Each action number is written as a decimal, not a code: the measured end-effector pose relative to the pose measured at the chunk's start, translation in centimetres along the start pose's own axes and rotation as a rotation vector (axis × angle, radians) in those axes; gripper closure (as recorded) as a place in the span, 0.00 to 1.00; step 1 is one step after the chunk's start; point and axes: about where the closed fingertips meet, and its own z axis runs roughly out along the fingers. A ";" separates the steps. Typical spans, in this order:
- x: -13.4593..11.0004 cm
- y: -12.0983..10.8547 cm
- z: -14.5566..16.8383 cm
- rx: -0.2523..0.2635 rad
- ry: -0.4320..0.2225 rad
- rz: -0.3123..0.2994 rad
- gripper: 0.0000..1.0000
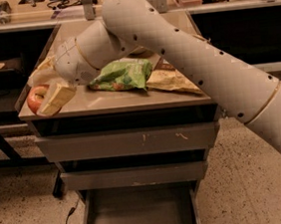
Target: Pick apple from bottom drawer and place on counter
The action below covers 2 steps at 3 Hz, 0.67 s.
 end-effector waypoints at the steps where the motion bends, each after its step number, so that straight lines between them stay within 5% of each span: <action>1: 0.0 0.0 0.0 0.000 0.000 0.000 1.00; 2: -0.4 -1.2 -0.1 -0.005 -0.014 -0.025 1.00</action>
Offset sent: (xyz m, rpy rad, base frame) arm 0.0250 0.0060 0.0232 0.0333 -0.0441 0.0453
